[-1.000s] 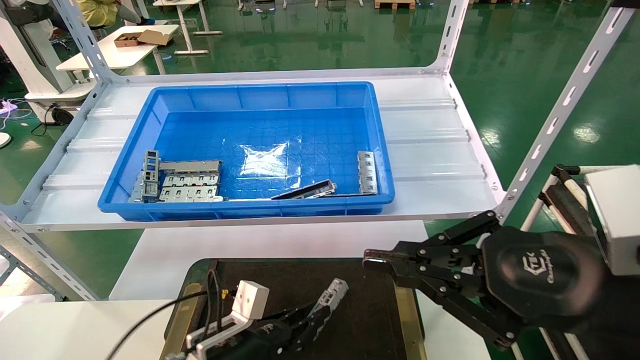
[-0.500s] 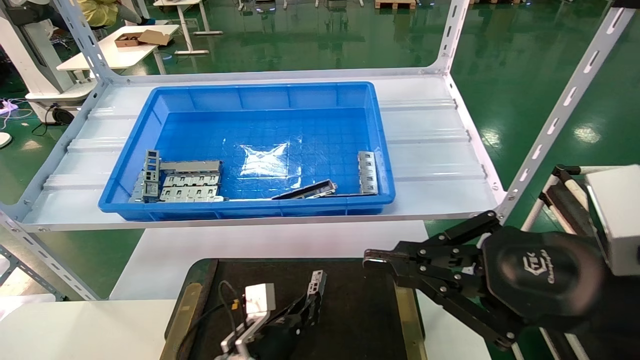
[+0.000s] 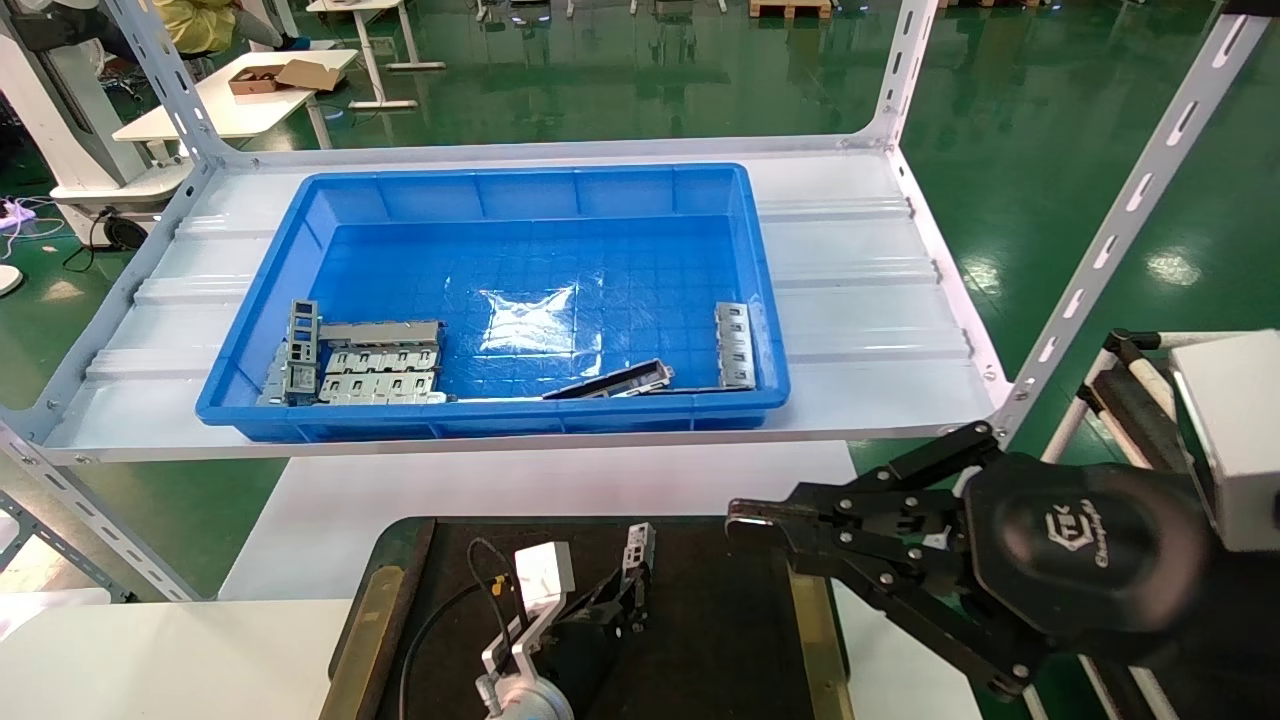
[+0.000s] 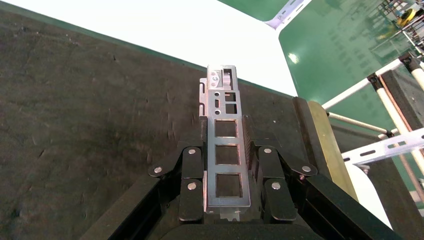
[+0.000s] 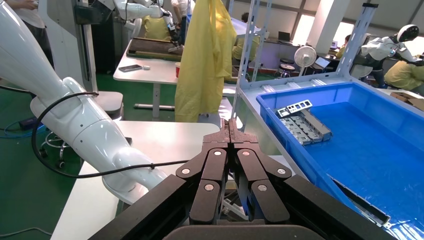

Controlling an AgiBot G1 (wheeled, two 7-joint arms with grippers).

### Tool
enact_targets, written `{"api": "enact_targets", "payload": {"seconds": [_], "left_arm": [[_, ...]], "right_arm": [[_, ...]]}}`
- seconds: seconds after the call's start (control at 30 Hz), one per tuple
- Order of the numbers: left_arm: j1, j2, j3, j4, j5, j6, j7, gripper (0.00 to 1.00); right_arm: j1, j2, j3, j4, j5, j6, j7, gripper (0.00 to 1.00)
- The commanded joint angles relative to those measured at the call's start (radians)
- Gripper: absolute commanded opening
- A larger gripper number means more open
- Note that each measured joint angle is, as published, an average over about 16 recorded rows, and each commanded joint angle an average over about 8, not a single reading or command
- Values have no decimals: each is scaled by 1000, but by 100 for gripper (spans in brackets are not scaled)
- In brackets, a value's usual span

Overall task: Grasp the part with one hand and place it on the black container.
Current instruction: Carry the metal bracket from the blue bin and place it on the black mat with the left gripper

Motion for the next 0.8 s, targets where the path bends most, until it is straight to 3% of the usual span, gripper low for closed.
{"api": "enact_targets", "payload": {"seconds": [0.03,0.8], "left_arm": [[-5,9,-1,16,1,-1,-1,0],[-10,36,27,127,92,32,-111,0]], "right_arm": [[0,0,0,0,0,0,0,0],[0,0,0,0,0,0,0,2]]}}
